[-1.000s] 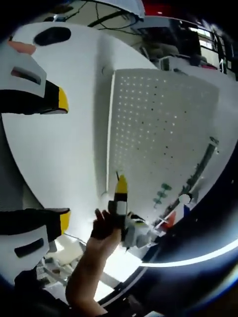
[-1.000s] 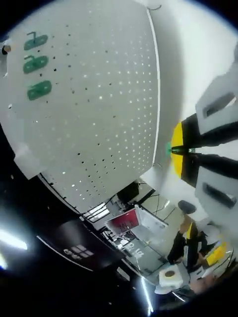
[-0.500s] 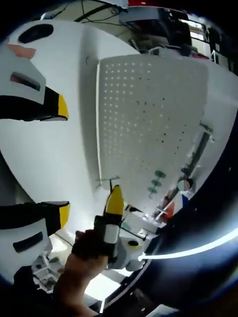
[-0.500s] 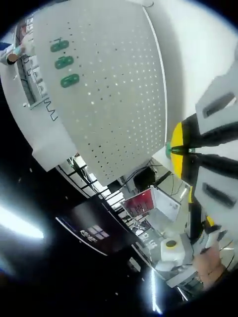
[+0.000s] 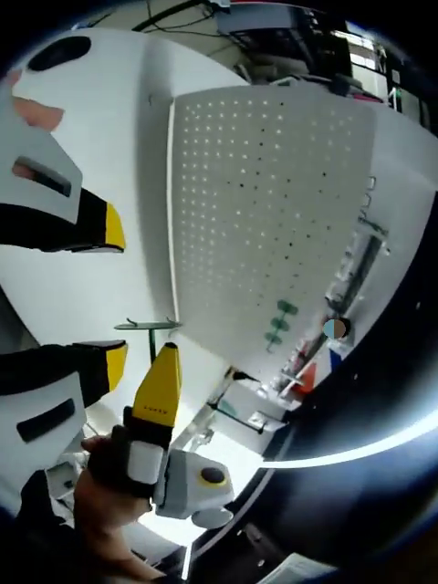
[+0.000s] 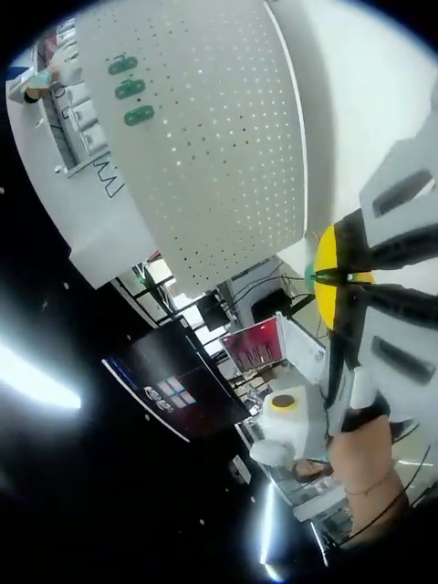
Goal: Insert the hook assembly into the mounting plate slot until the hook locks in place.
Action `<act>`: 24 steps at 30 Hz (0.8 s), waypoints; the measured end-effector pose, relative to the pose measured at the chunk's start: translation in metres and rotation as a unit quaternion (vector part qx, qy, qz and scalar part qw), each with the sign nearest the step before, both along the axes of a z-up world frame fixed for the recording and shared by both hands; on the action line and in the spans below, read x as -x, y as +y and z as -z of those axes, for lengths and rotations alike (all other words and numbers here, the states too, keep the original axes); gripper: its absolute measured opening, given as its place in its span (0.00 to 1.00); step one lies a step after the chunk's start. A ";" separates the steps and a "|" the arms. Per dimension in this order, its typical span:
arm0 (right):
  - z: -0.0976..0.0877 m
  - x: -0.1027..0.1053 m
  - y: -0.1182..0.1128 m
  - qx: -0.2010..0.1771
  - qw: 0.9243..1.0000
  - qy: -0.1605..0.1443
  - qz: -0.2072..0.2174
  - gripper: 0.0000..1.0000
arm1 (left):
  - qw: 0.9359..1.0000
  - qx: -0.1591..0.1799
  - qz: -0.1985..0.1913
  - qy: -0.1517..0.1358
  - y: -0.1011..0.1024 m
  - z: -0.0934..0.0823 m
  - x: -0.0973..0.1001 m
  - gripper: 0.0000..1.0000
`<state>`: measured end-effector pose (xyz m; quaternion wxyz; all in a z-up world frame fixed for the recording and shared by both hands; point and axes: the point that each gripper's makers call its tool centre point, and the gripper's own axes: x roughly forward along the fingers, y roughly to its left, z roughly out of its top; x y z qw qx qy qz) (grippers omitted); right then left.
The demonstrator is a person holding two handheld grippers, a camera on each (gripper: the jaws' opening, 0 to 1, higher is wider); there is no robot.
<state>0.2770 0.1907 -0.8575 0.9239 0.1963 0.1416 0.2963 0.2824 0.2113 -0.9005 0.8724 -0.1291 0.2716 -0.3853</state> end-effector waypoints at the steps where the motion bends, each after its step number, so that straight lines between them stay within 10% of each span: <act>1: -0.001 0.001 0.002 0.001 1.000 -0.005 -0.002 0.00 | 1.000 0.002 -0.001 -0.001 0.000 -0.001 0.000 0.40; 24: -0.014 0.015 0.019 0.017 0.999 -0.046 -0.023 0.00 | 0.999 0.030 0.026 0.004 -0.011 -0.014 0.016 0.04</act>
